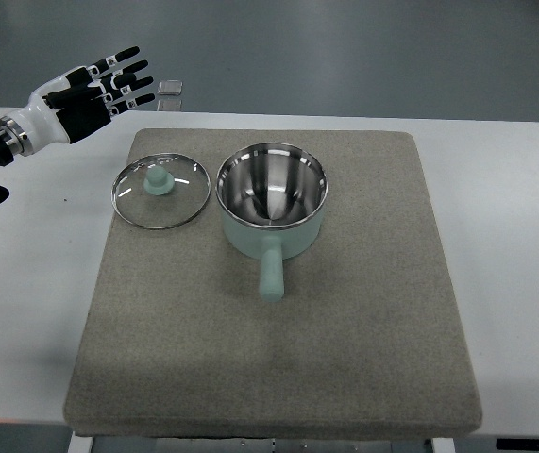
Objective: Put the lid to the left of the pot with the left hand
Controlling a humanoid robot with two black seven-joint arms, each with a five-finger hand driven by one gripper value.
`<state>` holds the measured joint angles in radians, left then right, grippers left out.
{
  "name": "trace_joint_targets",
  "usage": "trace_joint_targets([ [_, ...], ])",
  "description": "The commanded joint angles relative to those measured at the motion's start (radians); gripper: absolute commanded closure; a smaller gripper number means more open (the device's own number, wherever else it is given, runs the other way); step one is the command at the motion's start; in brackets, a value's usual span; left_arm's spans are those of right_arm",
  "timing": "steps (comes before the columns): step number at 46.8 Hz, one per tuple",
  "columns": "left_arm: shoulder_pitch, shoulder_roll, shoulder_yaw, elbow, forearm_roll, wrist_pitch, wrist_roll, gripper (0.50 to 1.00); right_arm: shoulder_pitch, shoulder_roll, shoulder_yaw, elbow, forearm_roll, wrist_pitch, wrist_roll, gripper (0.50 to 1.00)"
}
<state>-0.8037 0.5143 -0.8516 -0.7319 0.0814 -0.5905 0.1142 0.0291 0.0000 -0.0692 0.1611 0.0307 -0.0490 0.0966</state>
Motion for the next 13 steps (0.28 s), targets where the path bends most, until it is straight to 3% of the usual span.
trace_joint_targets([
  [1,0.000,0.001,0.000,0.000,0.000,0.000,0.001,0.501,0.000,0.000,0.003,0.000,0.000,0.001,0.003,0.577],
  [13,0.000,0.001,0.000,0.000,0.000,0.000,0.001,0.501,0.000,0.000,0.000,0.014,-0.002,0.006,0.006,0.579],
])
